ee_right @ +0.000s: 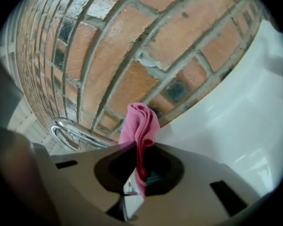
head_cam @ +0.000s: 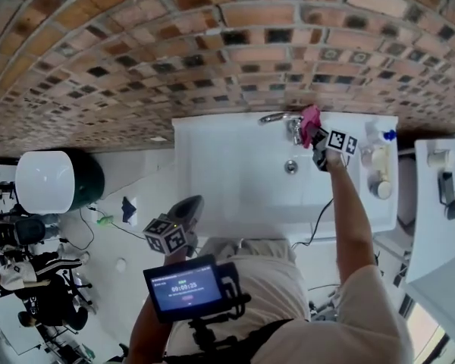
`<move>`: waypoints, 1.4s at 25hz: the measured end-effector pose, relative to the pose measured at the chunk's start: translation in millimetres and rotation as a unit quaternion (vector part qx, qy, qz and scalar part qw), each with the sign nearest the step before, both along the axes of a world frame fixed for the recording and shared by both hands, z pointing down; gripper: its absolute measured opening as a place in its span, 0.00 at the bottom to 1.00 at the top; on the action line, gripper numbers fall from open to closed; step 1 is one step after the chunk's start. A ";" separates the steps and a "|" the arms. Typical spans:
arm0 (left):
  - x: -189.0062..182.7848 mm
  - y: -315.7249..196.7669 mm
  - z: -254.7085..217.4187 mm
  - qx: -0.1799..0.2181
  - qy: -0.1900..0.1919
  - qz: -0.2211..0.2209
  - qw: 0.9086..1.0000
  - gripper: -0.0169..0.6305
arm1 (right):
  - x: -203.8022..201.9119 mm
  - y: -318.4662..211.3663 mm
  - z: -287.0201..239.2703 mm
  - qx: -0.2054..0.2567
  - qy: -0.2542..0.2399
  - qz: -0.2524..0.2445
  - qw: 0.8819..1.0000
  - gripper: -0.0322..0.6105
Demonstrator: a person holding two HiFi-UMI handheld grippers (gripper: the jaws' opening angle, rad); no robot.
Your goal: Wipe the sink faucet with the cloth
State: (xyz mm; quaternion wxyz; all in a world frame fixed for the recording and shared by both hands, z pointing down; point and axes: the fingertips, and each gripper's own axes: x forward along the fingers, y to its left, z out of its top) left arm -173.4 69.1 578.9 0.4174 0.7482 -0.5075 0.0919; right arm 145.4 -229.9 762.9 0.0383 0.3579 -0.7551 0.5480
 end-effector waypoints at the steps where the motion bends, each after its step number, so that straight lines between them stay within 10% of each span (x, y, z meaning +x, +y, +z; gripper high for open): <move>1: -0.1 1.1 0.4 -0.001 0.000 0.000 1.000 0.02 | 1.5 3.7 0.8 -0.001 0.004 -0.005 1.000 0.11; 14: 20.8 14.6 10.4 -0.020 0.005 0.040 0.999 0.02 | 9.3 110.2 -7.2 0.008 -0.015 -0.051 0.999 0.11; 35: 18.0 8.3 -10.8 0.049 0.071 0.142 0.986 0.02 | -6.8 215.0 -192.2 0.178 0.069 0.084 0.978 0.11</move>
